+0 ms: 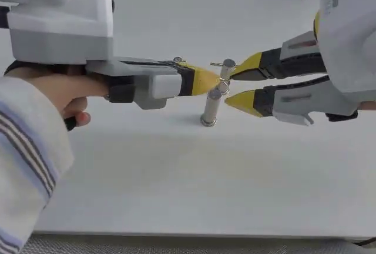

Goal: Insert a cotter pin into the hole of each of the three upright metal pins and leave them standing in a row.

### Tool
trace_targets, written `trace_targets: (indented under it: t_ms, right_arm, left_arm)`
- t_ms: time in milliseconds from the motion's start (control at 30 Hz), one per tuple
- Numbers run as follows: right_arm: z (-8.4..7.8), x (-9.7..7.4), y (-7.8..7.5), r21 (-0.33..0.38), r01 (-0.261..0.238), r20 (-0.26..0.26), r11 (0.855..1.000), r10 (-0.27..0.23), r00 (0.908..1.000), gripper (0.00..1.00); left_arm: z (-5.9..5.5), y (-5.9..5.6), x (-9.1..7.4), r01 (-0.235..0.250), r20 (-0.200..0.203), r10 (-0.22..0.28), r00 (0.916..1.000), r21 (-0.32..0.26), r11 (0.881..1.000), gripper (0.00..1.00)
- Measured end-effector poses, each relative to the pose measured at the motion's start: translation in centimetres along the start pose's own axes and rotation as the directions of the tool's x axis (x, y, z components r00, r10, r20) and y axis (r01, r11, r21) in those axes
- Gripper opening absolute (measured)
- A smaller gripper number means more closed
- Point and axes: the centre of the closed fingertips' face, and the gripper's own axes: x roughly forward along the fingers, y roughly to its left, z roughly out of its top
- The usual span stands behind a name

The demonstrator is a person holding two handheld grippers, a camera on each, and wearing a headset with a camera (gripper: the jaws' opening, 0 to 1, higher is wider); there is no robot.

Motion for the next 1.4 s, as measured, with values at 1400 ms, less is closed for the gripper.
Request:
trace_targets:
  t_ms: [1400]
  right_arm:
    - [2.3,-1.6,4.3,0.27,-0.274,0.266,0.923,0.202,0.9426,0.0]
  left_arm:
    - [-2.0,-4.6,-1.0,0.269,-0.209,-0.187,0.9599,0.504,0.821,0.0]
